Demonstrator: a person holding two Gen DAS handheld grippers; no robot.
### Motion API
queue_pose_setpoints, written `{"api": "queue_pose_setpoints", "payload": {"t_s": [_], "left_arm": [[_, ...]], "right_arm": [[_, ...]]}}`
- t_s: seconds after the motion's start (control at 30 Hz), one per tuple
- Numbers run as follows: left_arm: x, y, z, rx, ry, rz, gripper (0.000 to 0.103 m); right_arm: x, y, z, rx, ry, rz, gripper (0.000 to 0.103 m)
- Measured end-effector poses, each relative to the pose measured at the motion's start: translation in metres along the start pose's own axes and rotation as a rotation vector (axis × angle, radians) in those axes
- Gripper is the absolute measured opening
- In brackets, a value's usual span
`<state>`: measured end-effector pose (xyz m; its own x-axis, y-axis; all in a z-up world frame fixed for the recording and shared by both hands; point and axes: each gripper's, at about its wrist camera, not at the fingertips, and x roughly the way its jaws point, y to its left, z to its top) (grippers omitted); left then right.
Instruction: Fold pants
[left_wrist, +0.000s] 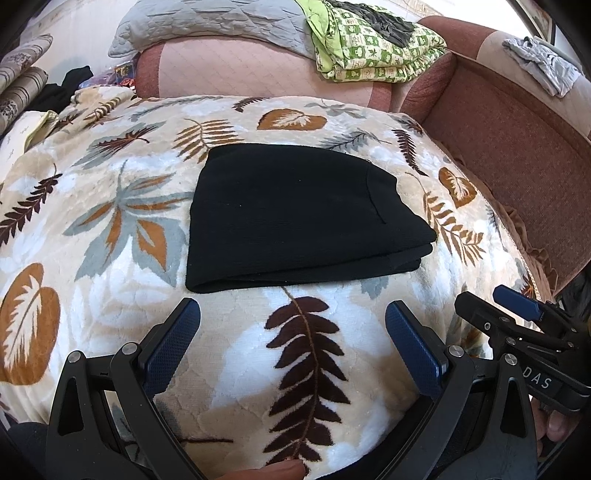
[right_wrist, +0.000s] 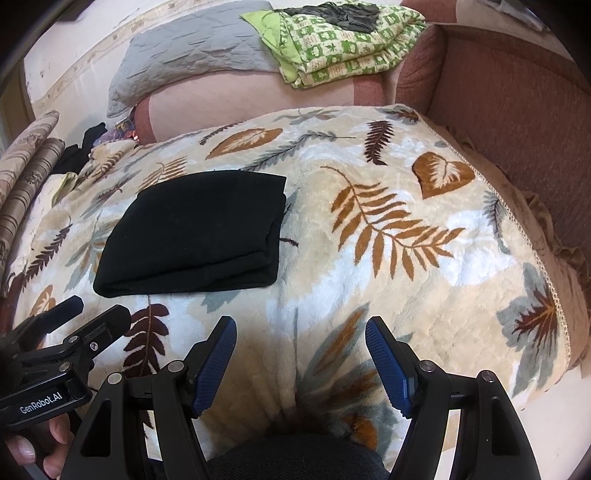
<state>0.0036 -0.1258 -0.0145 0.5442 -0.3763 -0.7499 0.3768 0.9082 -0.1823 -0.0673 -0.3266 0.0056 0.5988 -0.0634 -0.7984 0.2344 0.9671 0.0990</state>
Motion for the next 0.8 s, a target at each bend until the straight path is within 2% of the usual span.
{"api": "queue_pose_setpoints", "payload": {"t_s": [0.8], "left_arm": [[0.0008, 0.0057, -0.0011, -0.017, 0.007, 0.002, 0.101]], "right_arm": [[0.0016, -0.0008, -0.0012, 0.006, 0.01, 0.009, 0.07]]}}
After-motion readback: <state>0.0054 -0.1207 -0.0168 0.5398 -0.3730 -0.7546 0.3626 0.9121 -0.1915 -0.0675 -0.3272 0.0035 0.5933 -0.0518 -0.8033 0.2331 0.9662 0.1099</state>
